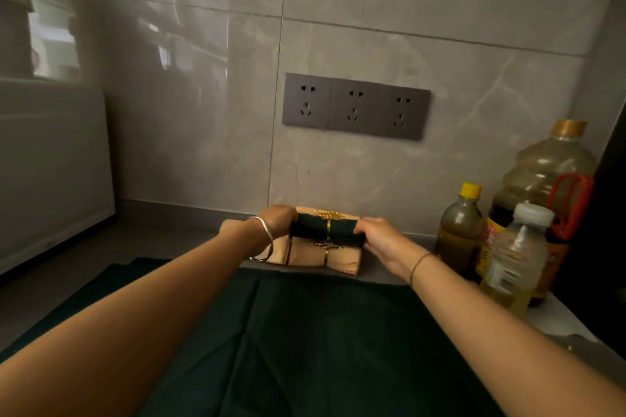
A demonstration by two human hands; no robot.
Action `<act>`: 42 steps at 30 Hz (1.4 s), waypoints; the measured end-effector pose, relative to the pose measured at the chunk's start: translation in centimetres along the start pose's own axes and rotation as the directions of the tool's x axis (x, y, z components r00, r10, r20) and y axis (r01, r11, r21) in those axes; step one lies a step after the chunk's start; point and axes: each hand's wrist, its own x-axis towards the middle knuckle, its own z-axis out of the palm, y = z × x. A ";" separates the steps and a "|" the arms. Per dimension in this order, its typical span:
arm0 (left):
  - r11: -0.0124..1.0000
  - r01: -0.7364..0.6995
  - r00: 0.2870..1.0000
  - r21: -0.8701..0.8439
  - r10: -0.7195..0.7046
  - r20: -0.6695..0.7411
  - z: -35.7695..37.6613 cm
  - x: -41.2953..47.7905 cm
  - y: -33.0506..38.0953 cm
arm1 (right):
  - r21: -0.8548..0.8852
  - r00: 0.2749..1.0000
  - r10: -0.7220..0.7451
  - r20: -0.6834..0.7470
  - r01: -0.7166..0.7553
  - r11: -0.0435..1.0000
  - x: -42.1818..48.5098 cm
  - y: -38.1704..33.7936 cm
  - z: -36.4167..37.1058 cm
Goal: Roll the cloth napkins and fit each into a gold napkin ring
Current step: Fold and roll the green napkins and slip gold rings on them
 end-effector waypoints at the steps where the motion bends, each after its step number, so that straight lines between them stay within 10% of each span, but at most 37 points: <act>1: 0.999 -0.031 0.999 -0.027 0.030 -0.022 0.3 0.2 -0.1 | -0.003 0.999 -0.027 -0.017 0.027 1.000 0.5 0.2 0.0; 14: 0.985 -0.131 0.987 0.110 0.140 -0.080 3.6 -1.2 -3.2 | -0.089 0.992 -0.051 0.116 0.061 0.994 -0.1 3.2 -0.2; 19: 0.966 -0.174 0.982 0.190 0.157 0.101 3.0 -6.6 -4.6 | -0.153 0.983 -0.127 0.136 0.147 0.977 -5.8 2.9 -1.3; 29: 0.635 -0.300 0.912 0.712 -0.027 0.409 3.2 -25.6 -6.1 | -0.669 0.911 -0.129 0.392 0.379 0.640 -23.6 8.2 -3.0; 42: 0.625 -0.324 0.926 0.710 0.055 0.374 8.1 -28.1 -4.2 | -0.816 0.946 -0.027 0.324 0.293 0.498 -28.1 11.1 -7.0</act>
